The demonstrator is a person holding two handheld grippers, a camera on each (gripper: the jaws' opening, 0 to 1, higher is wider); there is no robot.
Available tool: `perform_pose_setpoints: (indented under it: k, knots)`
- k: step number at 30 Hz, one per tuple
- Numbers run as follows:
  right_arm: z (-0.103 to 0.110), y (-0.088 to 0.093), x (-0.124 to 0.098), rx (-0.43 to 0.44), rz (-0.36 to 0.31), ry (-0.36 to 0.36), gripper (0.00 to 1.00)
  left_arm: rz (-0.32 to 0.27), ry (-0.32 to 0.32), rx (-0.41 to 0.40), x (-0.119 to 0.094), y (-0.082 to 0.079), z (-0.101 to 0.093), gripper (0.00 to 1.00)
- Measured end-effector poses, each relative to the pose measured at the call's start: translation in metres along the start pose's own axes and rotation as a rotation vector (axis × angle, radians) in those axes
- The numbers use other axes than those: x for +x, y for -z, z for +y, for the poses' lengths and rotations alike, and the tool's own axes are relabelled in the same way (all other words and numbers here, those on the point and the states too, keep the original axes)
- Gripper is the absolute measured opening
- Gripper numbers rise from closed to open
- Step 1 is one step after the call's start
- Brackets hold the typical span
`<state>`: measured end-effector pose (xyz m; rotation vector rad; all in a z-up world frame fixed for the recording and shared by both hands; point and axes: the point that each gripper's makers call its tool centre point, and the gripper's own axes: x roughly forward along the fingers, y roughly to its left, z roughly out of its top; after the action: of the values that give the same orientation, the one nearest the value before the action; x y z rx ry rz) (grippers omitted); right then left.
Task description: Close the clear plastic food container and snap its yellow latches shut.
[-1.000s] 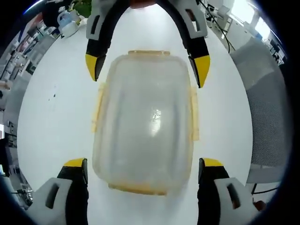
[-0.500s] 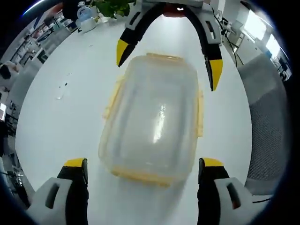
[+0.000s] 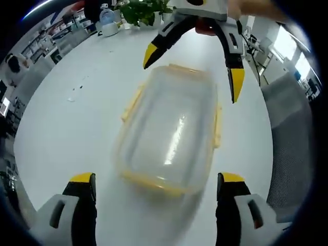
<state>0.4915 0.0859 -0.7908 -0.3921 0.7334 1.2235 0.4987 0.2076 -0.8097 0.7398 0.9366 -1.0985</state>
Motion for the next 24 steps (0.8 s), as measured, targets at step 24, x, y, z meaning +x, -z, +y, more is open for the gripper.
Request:
perform_pose_setpoints:
  k: [24]
  knots:
    - [0.001, 0.007, -0.029, 0.115, -0.113, 0.082, 1.0, -0.111, -0.026, -0.218, -0.013, 0.027, -0.011, 0.99]
